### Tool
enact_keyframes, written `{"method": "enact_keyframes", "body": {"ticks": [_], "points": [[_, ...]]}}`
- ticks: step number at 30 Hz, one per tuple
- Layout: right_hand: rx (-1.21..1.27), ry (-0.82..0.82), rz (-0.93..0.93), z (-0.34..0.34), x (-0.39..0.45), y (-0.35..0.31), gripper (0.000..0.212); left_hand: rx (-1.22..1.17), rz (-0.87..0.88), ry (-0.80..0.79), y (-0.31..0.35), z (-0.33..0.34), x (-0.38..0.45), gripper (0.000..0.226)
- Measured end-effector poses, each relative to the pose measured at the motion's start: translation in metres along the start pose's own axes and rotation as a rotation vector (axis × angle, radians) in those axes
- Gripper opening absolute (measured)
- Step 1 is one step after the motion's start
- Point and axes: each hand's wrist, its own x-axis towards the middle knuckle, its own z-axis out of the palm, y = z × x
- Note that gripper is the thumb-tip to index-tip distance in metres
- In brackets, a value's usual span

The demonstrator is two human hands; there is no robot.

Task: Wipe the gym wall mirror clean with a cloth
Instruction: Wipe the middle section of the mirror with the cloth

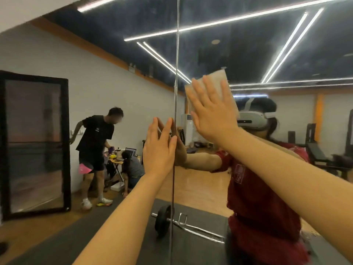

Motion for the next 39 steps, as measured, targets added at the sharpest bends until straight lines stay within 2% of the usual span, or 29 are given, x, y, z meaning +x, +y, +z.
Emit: {"method": "enact_keyframes", "body": {"ticks": [4,9,12,16,19,23,29,33,37,39], "points": [[0.001,-0.006,0.046,0.003,-0.009,-0.013,0.064,-0.007,0.017,-0.033,-0.002,-0.003,-0.001,0.057],[0.033,-0.047,-0.154,0.022,-0.114,-0.034,0.061,-0.018,0.030,-0.023,0.000,-0.003,-0.002,0.054],[0.004,-0.047,-0.197,0.023,-0.115,-0.024,0.060,0.005,0.035,-0.018,-0.001,-0.003,0.000,0.053],[0.003,-0.024,-0.055,0.015,-0.054,-0.027,0.063,-0.006,0.024,-0.013,-0.001,-0.001,-0.002,0.055],[0.004,-0.017,-0.011,0.015,-0.041,-0.034,0.065,-0.008,0.035,-0.013,-0.004,0.000,-0.001,0.055],[-0.020,-0.013,-0.017,0.014,-0.078,-0.013,0.065,0.015,0.028,0.004,-0.002,0.002,-0.003,0.055],[-0.027,0.042,0.127,0.003,-0.141,0.051,0.065,0.074,0.004,0.071,0.002,0.012,-0.004,0.055],[0.007,0.046,0.247,0.014,-0.121,0.016,0.065,0.052,-0.007,0.061,0.004,0.014,-0.005,0.053],[0.033,-0.007,0.141,0.020,-0.108,-0.032,0.066,0.002,0.001,0.024,0.003,0.011,-0.006,0.055],[0.032,-0.025,0.101,0.015,-0.109,-0.032,0.067,-0.012,-0.003,0.016,0.002,0.009,-0.007,0.055]]}}
